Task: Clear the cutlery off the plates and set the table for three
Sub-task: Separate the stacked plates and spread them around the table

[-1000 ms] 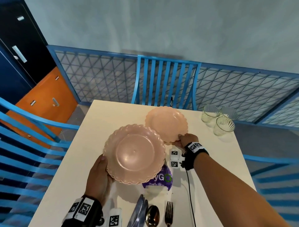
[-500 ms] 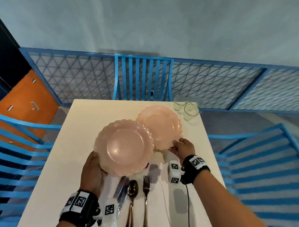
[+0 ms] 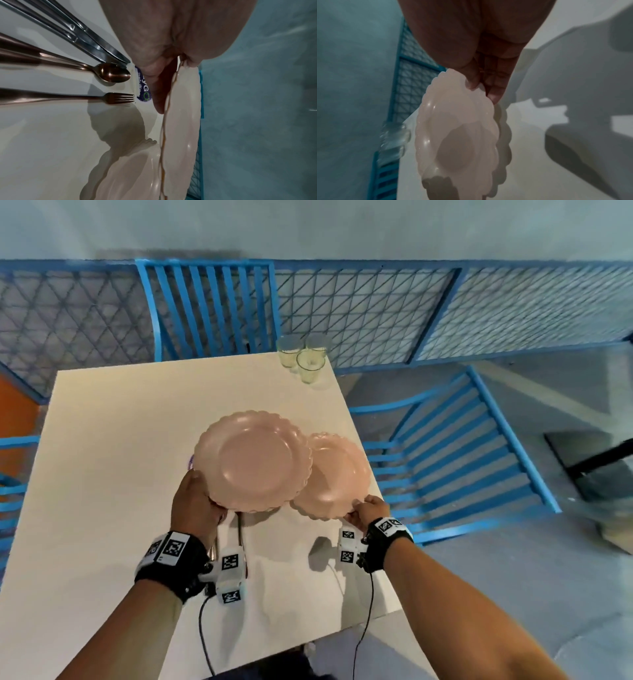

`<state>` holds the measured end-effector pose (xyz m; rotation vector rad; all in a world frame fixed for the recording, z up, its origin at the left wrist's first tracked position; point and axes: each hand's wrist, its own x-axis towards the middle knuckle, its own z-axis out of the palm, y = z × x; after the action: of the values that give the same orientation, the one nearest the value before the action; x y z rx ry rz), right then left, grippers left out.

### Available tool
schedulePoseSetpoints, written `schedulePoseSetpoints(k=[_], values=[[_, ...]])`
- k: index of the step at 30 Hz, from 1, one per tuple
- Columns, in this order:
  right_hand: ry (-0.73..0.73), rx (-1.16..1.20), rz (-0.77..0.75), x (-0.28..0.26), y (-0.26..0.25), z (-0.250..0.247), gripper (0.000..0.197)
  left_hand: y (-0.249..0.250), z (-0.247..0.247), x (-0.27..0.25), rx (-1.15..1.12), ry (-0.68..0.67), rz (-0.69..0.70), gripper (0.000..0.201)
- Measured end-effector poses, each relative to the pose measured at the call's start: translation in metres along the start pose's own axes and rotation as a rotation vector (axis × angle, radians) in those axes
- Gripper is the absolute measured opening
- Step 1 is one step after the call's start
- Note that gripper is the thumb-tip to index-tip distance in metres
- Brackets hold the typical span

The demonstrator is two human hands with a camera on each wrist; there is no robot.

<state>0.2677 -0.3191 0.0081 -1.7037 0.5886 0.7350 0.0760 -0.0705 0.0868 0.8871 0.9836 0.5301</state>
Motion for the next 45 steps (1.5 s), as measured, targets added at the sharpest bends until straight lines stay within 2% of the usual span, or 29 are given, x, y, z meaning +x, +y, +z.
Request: schedulePoseSetpoints(k=[2,6,9,20,23,24,26,28,30,33,37,43,45], values=[[-0.011,-0.010,0.026,0.005,0.008,-0.009,0.021,-0.005,0.002,-0.006,0.001,0.007,-0.009,0.035],[0.000,0.015,0.041,0.015,0.012,-0.016,0.021,-0.011,0.002,-0.012,0.014,-0.020,-0.004,0.027],[0.003,0.030,0.052,0.019,0.014,-0.021,0.019,-0.015,0.005,-0.017,0.022,-0.013,-0.012,0.032],[-0.027,-0.008,0.047,-0.004,0.004,-0.029,0.007,-0.016,0.016,-0.029,-0.047,-0.003,-0.007,0.036],[0.101,-0.313,-0.067,-0.012,0.005,-0.038,0.043,-0.012,0.010,-0.030,-0.045,-0.002,0.014,0.035],[0.115,-0.292,-0.129,-0.023,0.002,-0.036,0.048,-0.010,0.008,-0.031,-0.046,-0.010,0.026,0.034],[-0.063,-0.190,-0.267,-0.049,-0.010,-0.013,0.039,-0.003,0.001,-0.031,-0.044,-0.009,0.062,0.030],[-0.306,-0.104,-0.316,-0.080,-0.034,0.023,0.031,0.006,-0.006,-0.028,-0.035,0.023,0.101,0.028],[-0.443,-0.087,-0.381,-0.092,-0.058,0.065,0.024,0.017,-0.018,-0.023,-0.036,0.067,0.136,0.026],[-0.406,-0.171,-0.423,-0.086,-0.082,0.119,0.014,0.035,-0.035,-0.013,-0.068,0.113,0.158,0.025],[-0.403,-0.194,-0.415,-0.064,-0.109,0.183,0.013,0.050,-0.066,0.024,-0.095,0.221,0.235,0.029],[-0.323,-0.125,-0.331,0.007,-0.145,0.266,0.016,0.051,-0.127,0.086,-0.140,0.428,0.194,0.032],[-0.304,-0.203,-0.346,0.028,-0.154,0.288,0.006,0.051,-0.140,0.100,-0.174,0.449,0.185,0.032]])
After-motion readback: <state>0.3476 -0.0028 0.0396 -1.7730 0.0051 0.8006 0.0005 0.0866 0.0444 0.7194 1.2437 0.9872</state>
